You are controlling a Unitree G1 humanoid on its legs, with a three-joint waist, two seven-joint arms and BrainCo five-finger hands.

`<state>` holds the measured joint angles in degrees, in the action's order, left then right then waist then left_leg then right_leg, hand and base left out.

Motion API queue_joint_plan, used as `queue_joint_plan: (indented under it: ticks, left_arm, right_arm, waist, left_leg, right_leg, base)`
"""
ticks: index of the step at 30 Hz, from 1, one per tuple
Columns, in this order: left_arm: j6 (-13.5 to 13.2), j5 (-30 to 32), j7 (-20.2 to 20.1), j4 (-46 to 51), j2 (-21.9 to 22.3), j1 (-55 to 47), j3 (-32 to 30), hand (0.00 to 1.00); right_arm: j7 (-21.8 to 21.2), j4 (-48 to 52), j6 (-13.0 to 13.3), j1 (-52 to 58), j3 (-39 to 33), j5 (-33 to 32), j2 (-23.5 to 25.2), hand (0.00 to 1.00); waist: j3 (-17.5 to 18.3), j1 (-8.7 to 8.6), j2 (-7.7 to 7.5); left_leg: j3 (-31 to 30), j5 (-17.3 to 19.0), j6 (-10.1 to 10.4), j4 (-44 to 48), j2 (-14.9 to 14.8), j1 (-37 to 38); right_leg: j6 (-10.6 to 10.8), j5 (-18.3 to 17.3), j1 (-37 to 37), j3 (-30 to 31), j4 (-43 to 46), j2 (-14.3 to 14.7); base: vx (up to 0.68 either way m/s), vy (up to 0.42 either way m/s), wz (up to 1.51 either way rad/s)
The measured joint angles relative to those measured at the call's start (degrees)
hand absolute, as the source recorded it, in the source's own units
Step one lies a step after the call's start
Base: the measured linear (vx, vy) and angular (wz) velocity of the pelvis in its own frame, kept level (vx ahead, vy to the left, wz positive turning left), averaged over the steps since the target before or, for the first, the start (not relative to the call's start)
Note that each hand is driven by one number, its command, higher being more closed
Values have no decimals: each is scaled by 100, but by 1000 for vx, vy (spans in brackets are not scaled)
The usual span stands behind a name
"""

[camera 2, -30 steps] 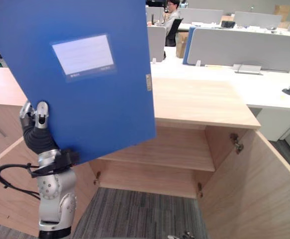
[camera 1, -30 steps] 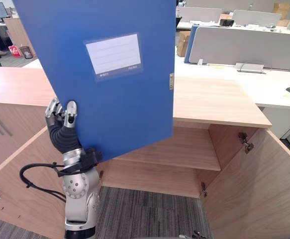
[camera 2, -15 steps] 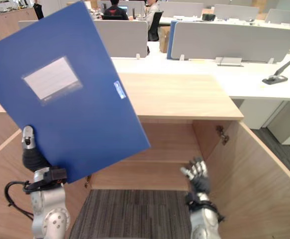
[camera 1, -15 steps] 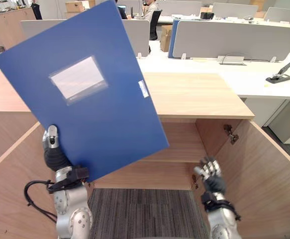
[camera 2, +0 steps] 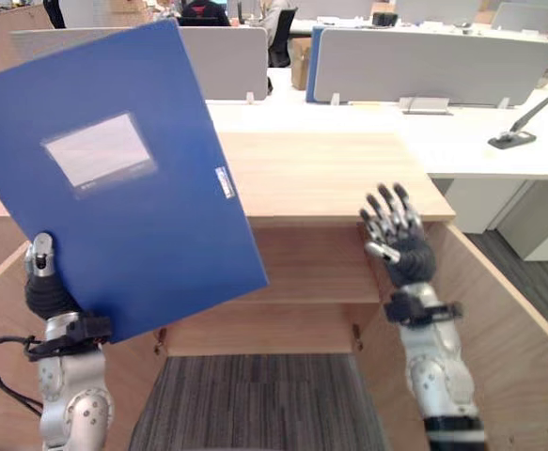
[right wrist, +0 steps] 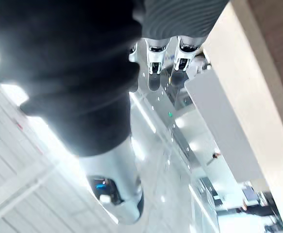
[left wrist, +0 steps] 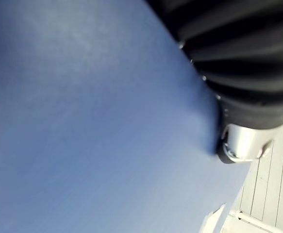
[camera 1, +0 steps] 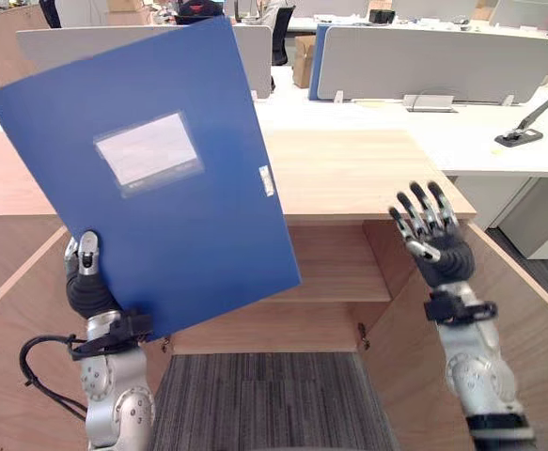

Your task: Walk over to the cabinet, pick up the folder, carry it to the office cabinet, place the folder inside the office cabinet, then close the office cabinet door

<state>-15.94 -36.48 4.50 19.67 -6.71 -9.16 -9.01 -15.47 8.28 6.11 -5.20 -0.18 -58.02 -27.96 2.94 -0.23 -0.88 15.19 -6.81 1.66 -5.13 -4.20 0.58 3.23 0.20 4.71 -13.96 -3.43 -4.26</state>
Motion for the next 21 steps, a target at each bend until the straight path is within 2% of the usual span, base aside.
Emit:
queue_joint_plan:
  ticks: [3, 8, 11, 16, 21]
  left_arm:
    - [38, -1, -13, -2, -93, 4, 251, 100]
    - [97, -6, -121, -7, -105, 53, 655, 100]
    - [113, -10, -134, -71, -196, 159, 864, 100]
    - [158, -62, -107, -273, -225, 199, 896, 100]
    - [160, -165, -2, -350, -262, 196, 919, 100]
  right_arm:
    - [-152, -1, -134, -677, 716, -446, -473, 0]
    - [-262, -77, -384, -1584, 1807, -843, -822, 0]
    - [-269, -207, -543, -2108, 2526, -868, -1049, 0]
    - [-232, -411, -663, -2816, 3233, -1060, -1362, 0]
    - [-118, -834, -739, -3588, 3860, -1060, -1409, 0]
  waist:
    - [-6, 37, 8]
    - [-18, 147, 19]
    - [-60, 197, 36]
    - [-114, 273, 84]
    - [-115, 313, 85]
  left_leg:
    - [-3, -1, -1, -1, 2, 5]
    - [-14, -4, -3, -1, 18, 24]
    - [-21, -7, -7, -3, 21, 48]
    - [-30, -22, -25, -26, 40, 50]
    - [-47, -41, -28, -25, 43, 45]
  right_leg:
    - [1, -2, -2, 0, 19, -4]
    - [6, -19, 5, -7, 58, -22]
    - [10, -45, 7, -9, 116, -32]
    - [23, -62, -15, -17, 175, -58]
    - [23, -62, -20, -29, 193, -63]
  base:
    - [-39, 12, 0]
    - [-6, 3, 0]
    - [-34, 12, 1]
    - [-47, 15, 1]
    - [-28, 5, 1]
